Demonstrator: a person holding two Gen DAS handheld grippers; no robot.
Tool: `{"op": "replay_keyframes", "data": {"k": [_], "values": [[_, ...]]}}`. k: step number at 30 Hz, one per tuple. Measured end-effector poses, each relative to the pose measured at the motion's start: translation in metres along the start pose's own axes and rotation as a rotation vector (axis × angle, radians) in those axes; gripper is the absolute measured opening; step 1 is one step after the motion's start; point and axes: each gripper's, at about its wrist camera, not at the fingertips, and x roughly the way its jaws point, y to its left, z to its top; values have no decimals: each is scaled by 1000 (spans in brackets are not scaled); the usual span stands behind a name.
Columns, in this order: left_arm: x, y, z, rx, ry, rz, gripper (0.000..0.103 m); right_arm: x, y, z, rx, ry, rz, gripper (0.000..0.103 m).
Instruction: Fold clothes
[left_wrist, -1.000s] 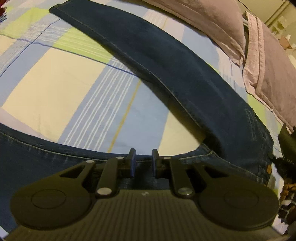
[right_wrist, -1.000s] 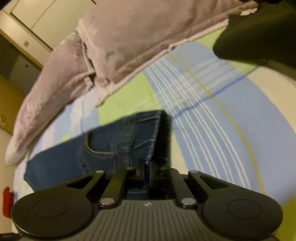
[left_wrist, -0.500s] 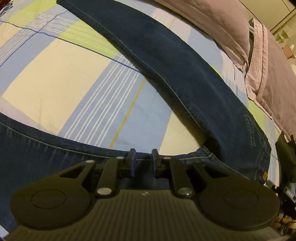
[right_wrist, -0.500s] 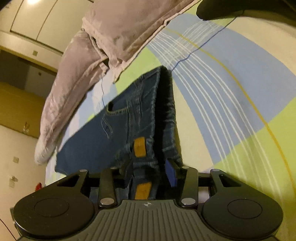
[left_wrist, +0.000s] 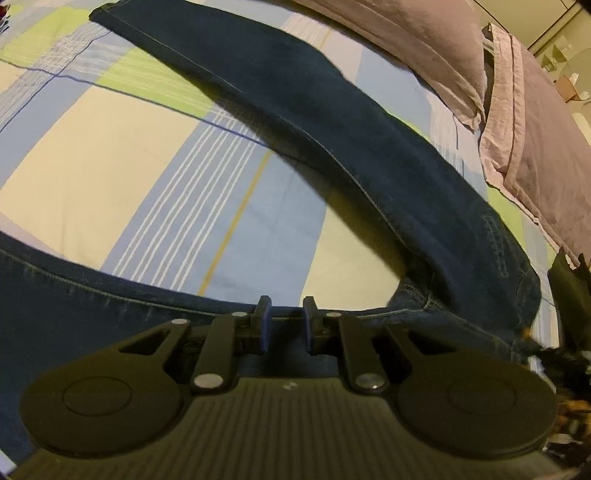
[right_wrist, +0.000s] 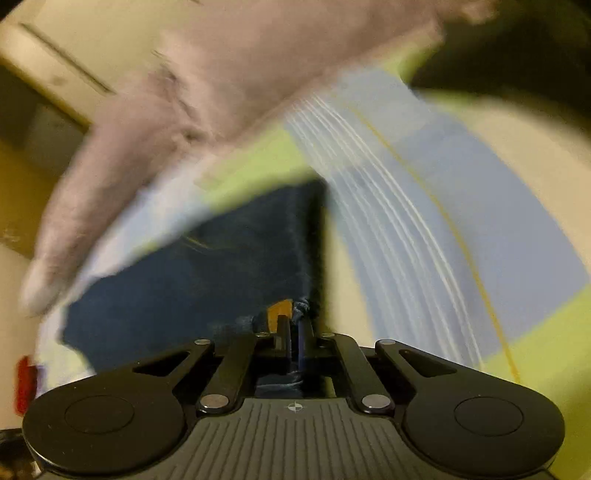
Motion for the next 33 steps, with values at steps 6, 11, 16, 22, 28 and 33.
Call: {"op": "replay_keyframes", "data": {"k": [6,11,16,22,28,33], "values": [[3,3,-9,0,22,8,12,-13,-28,-7,186,19,108,46],[2,3,-12,-5,28,11,12,-49,-45,-41,275,64,202,64],[2,0,-12,9,30,15,12,-70,-49,-80,266,120,190,59],[2,-3,-17,23,36,16,12,-79,-35,-80,142,133,76,3],[0,2,-25,12,36,20,12,-83,-36,-85,87,130,-140,0],[-14,22,-31,-18,21,50,12,-103,-36,-94,232,69,-87,10]]}}
